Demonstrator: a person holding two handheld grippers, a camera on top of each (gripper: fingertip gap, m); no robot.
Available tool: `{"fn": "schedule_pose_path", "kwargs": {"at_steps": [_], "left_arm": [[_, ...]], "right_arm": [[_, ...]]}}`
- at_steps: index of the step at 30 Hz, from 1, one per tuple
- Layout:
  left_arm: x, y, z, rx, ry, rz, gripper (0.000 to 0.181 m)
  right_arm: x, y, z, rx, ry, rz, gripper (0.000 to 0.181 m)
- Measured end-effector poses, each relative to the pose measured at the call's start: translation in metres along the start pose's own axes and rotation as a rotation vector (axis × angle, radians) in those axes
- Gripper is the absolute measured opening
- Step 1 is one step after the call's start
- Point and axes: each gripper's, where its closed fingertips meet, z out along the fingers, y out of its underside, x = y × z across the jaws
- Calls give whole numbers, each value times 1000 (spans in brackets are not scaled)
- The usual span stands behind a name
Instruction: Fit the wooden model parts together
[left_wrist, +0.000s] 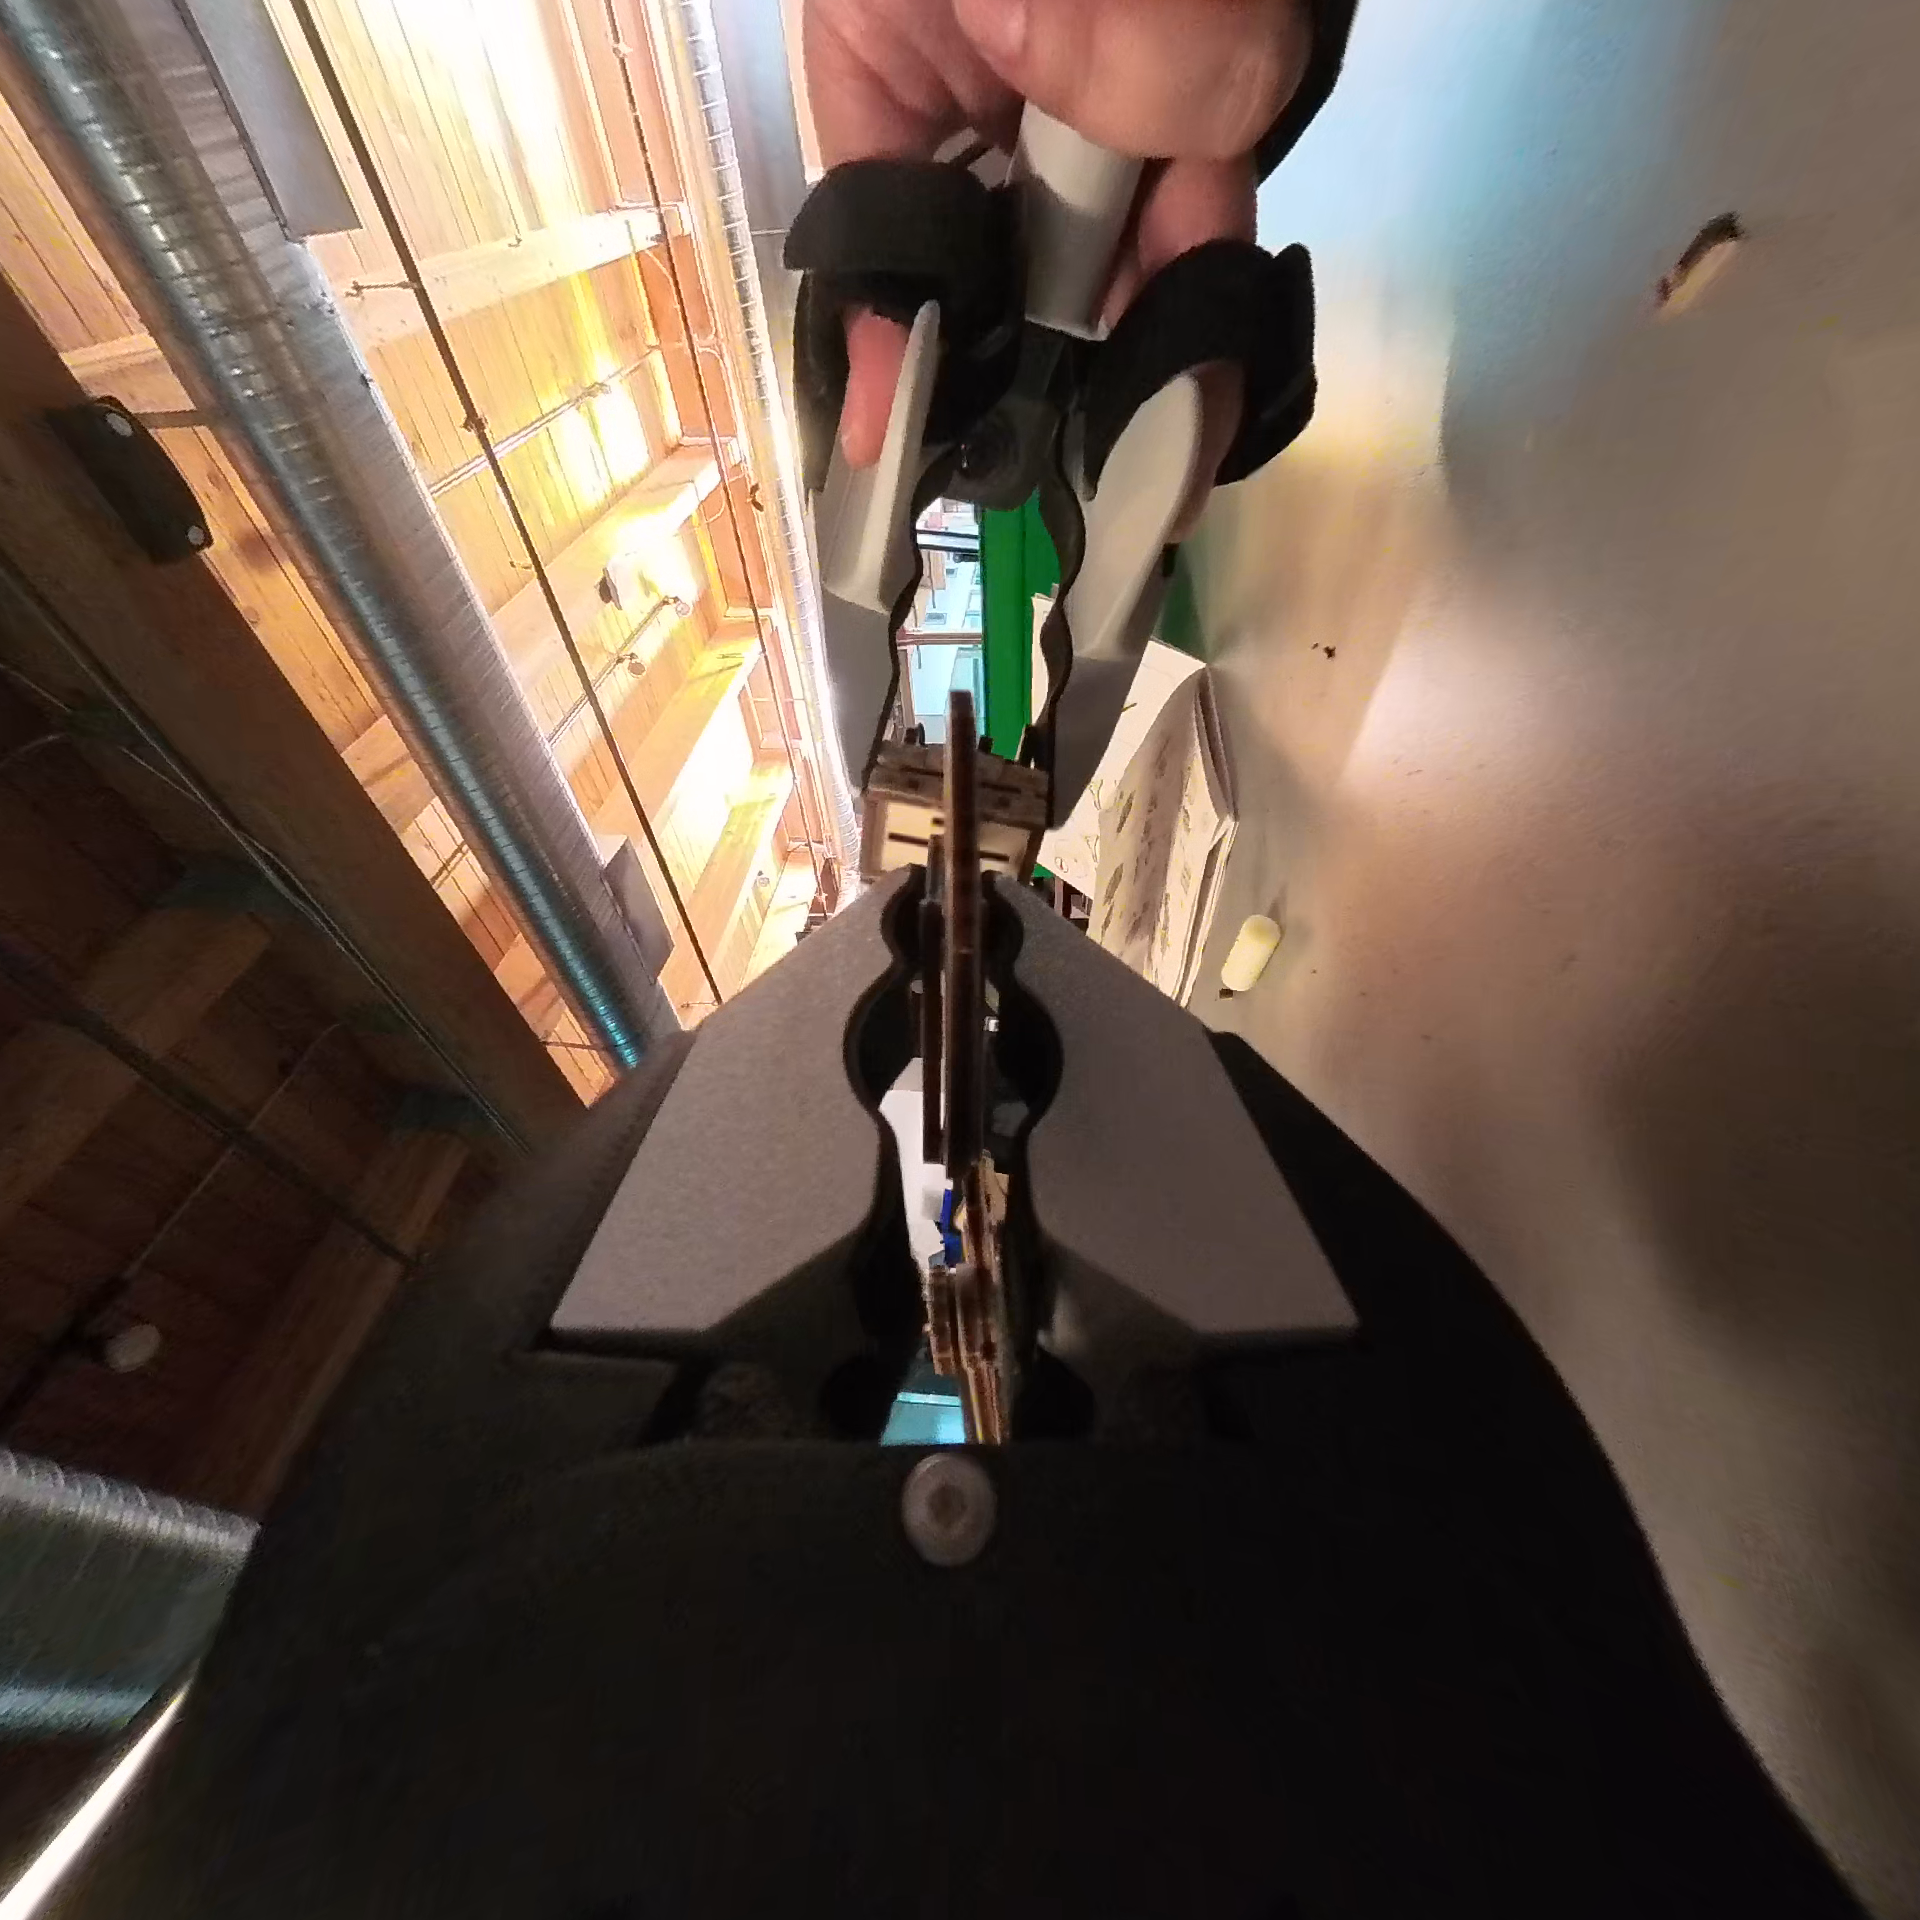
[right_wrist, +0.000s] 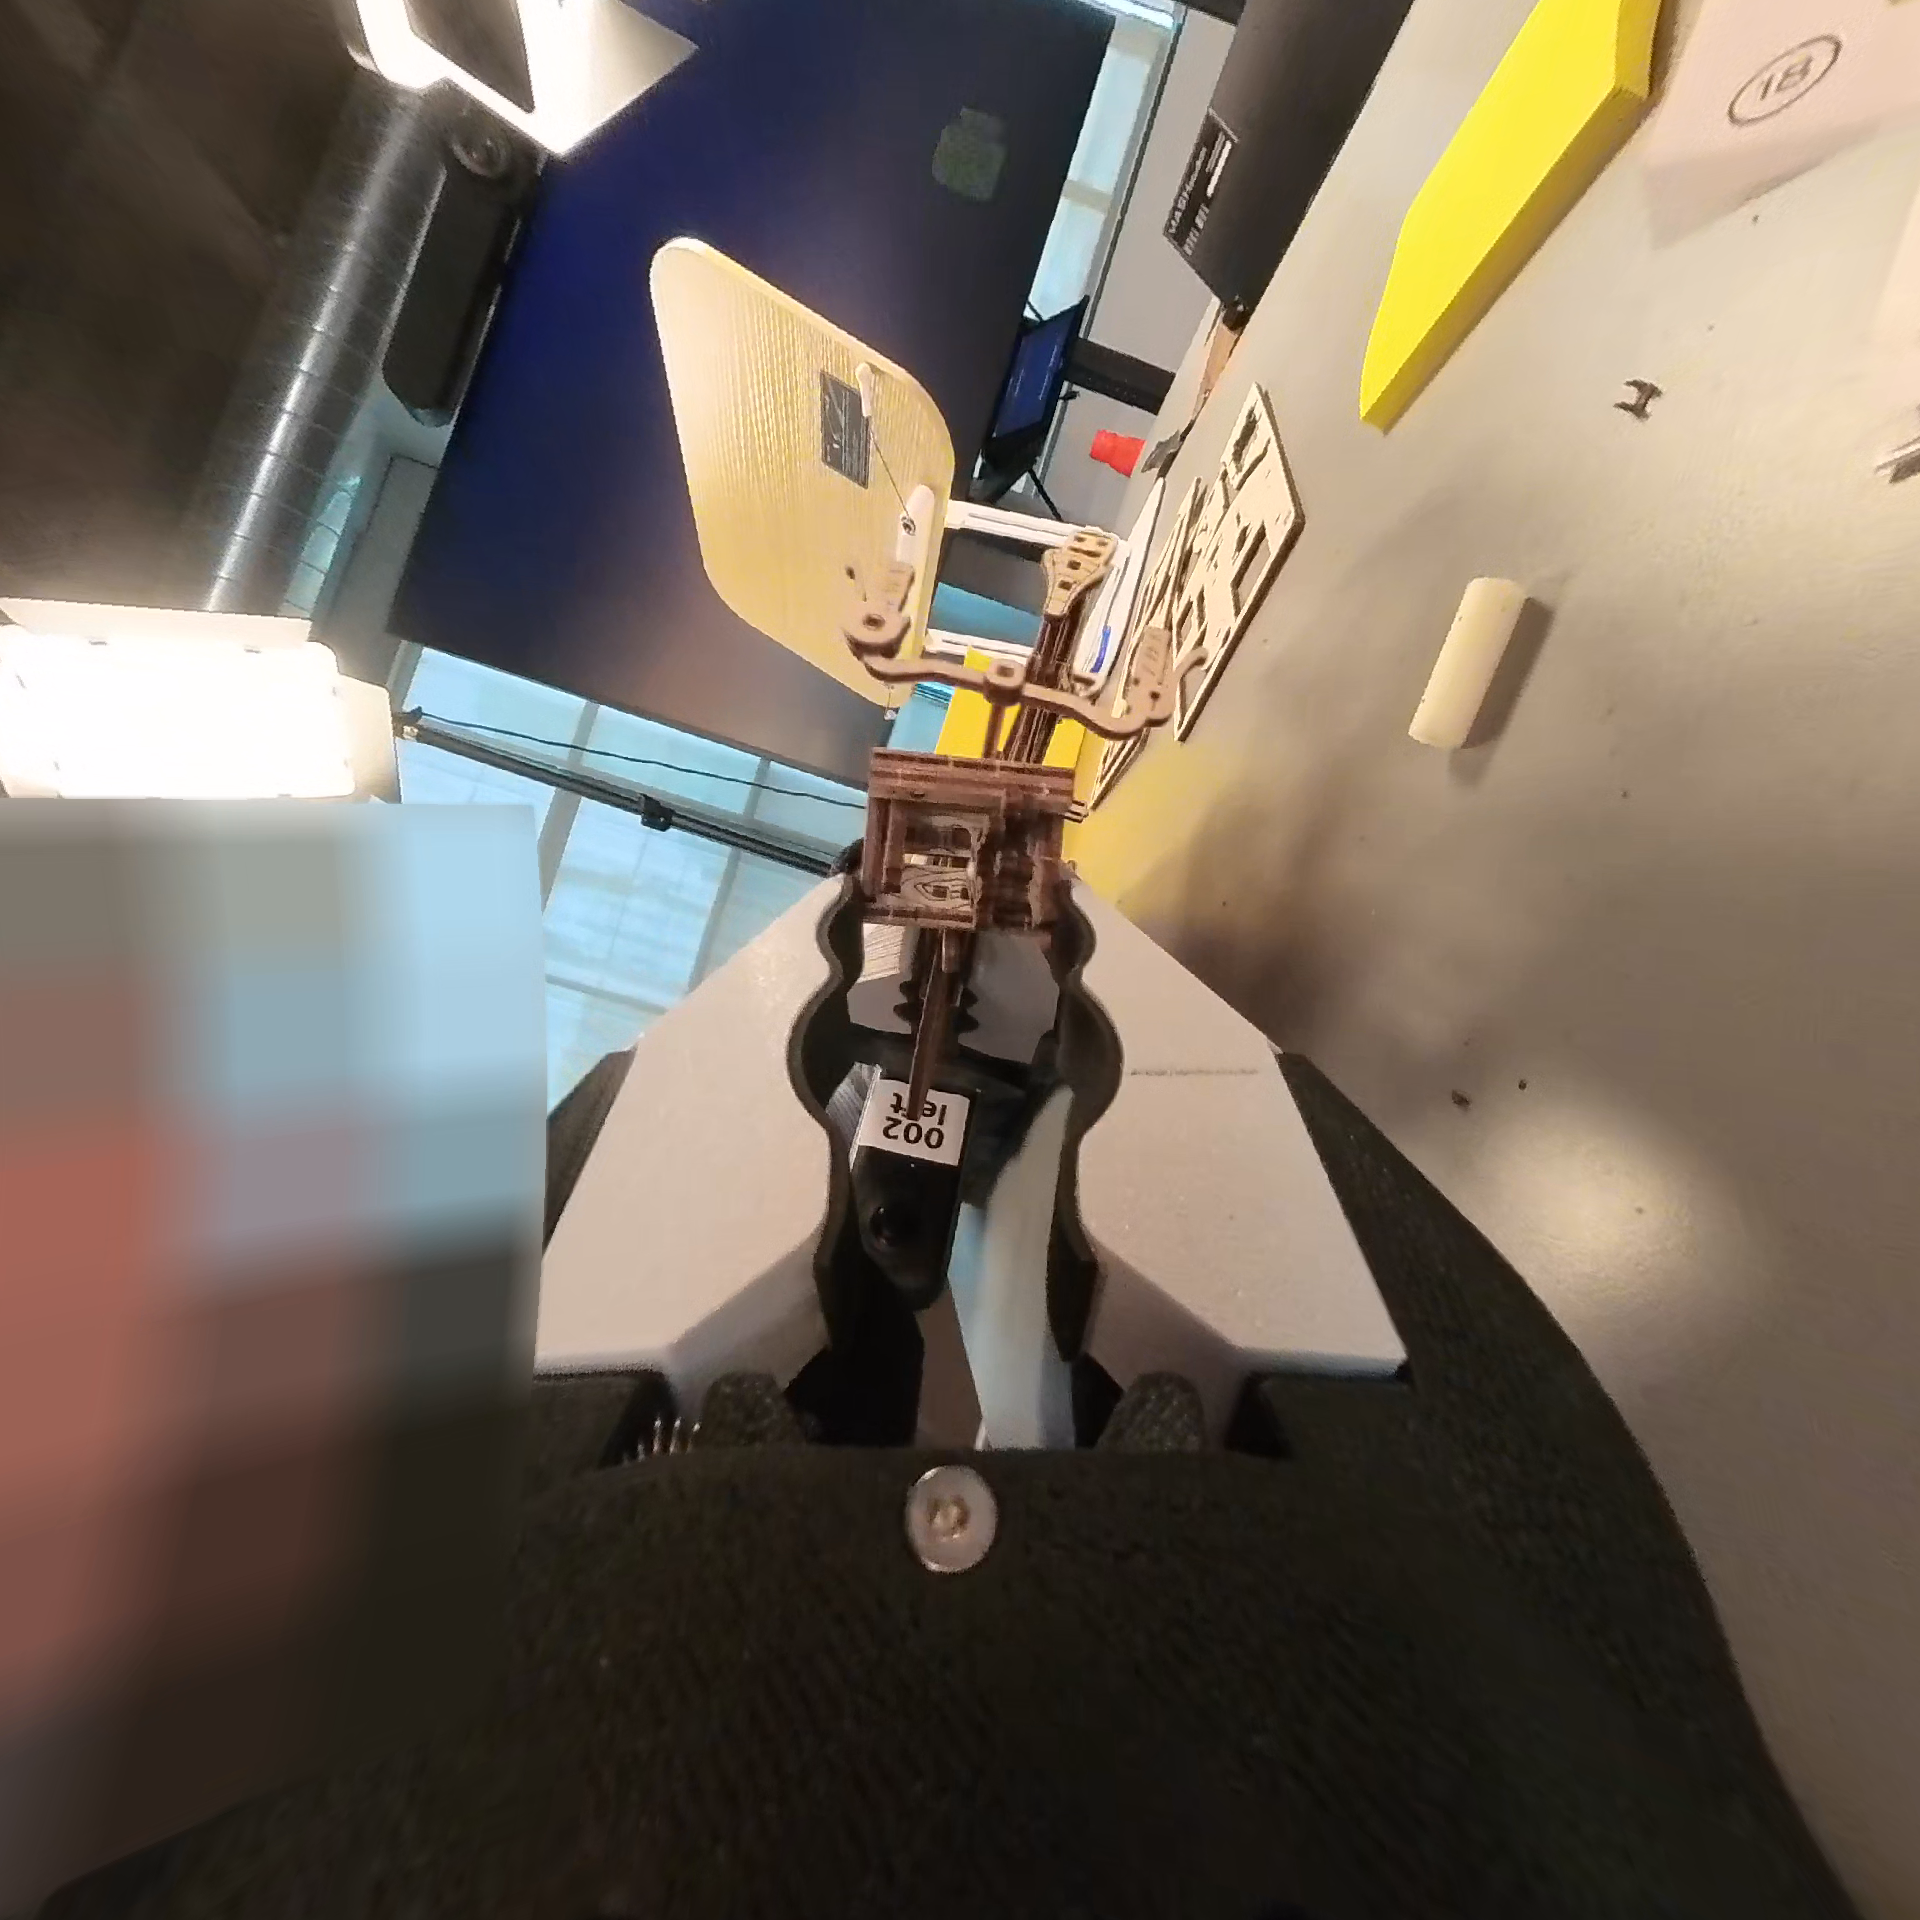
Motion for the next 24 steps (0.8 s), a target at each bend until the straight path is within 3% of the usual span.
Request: {"fn": "schedule_pose_path", "kwargs": {"at_steps": [10, 15, 24], "left_arm": [[1, -1, 1, 1, 3, 16, 7], [3, -3, 1, 6, 7, 34, 7], [7, -5, 2, 11, 16, 64, 7]], "right_arm": [[8, -4, -13, -28, 132, -106, 34], [30, -4, -19, -94, 333, -245, 34], [56, -7, -36, -366, 812, -752, 35]]}}
